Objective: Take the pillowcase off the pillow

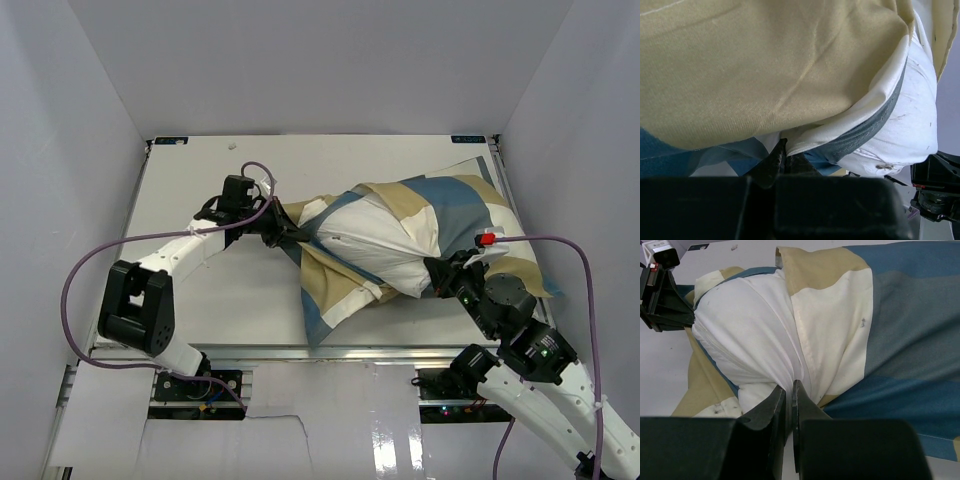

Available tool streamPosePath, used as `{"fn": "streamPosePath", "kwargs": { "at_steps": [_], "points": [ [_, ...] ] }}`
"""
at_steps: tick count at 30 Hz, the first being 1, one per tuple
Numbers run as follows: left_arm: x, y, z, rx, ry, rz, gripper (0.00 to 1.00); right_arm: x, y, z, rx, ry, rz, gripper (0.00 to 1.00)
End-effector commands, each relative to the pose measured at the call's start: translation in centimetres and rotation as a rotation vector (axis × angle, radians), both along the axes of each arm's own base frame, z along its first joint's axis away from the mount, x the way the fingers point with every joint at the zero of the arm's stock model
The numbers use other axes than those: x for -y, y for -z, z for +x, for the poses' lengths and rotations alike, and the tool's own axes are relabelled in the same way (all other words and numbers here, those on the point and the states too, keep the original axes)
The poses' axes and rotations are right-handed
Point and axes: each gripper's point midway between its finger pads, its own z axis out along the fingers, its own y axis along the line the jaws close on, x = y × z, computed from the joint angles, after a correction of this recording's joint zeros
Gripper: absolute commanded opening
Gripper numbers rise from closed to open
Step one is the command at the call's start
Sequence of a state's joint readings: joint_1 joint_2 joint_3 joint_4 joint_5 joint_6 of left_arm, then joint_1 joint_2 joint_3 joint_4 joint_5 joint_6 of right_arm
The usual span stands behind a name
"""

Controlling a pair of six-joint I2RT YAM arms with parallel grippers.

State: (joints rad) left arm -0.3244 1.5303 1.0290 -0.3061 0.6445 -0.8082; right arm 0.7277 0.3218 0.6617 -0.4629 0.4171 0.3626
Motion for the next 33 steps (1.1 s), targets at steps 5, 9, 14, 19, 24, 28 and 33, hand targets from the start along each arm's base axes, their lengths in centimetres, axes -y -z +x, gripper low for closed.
{"fn": "streamPosePath", "kwargs": {
  "at_steps": [5,9,14,19,24,28,33],
  "points": [
    [-14.7,8.1,7.3,-0.033,-0.459,0.447,0.0,11.9,-9.3,-1.2,0.242,0.514,0.049,0.08],
    [-14.4,8.7,7.8,-0.054,-0.443,0.425,0.0,12.1,-9.5,-1.3,0.246,0.514,0.051,0.08],
    [-11.6,6.7,8.5,0.033,-0.348,0.367,0.01,9.6,-8.8,-0.6,0.228,0.402,0.024,0.08],
    [-6.0,1.7,8.0,0.181,-0.166,0.205,0.34,1.8,-8.1,1.6,0.243,0.09,0.02,0.08],
    [-4.4,-2.3,6.2,0.304,-0.108,0.179,0.68,-4.1,-5.2,3.2,0.165,-0.118,0.034,0.08],
    [-6.0,-6.5,3.7,0.411,-0.192,0.177,0.84,-6.8,-2.9,3.4,0.12,-0.22,0.047,0.13],
    [-4.7,-7.9,-1.1,0.455,-0.17,0.122,0.89,-10.1,-1.6,2.6,0.077,-0.373,0.092,0.45]
  ]
}}
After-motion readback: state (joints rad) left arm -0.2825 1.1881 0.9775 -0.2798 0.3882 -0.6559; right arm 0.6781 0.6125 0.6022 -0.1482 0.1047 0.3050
